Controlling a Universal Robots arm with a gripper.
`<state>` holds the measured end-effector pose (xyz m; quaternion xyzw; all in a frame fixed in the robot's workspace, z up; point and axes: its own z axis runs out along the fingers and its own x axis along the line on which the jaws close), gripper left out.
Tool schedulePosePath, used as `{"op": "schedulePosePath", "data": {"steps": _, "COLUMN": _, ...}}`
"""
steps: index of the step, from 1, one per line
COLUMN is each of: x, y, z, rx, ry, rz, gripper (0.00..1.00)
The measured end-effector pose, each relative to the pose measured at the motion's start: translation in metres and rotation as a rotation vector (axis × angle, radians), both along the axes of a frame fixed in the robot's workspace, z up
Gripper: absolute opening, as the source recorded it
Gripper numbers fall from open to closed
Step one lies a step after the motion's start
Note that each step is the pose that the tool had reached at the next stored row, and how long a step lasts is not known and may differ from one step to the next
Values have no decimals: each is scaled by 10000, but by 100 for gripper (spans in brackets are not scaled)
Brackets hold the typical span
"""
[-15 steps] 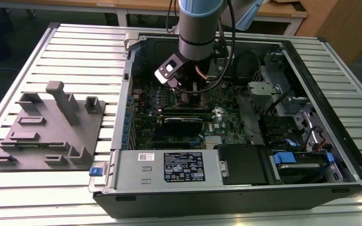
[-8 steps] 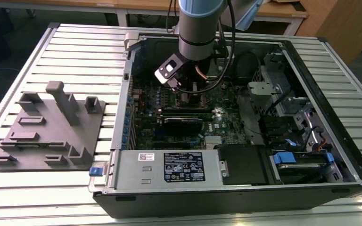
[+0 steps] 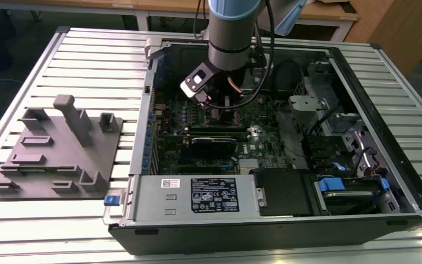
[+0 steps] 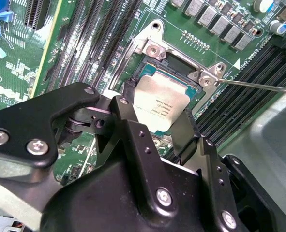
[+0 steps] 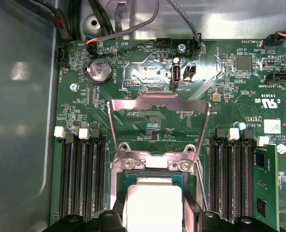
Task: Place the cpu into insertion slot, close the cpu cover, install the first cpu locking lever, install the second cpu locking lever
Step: 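Place the cpu into insertion slot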
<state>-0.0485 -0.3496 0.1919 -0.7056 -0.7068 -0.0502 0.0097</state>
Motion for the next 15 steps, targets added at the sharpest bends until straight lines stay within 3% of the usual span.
{"op": "schedulePosePath", "data": {"steps": 2, "x": -1, "y": -1, "z": 16, "rx": -5, "ry": 24, "rz": -25, "gripper": 54}}
{"op": "schedulePosePath", "data": {"steps": 15, "x": -5, "y": -8, "z": -24, "rx": 23, "ry": 36, "rz": -58, "gripper": 54}}
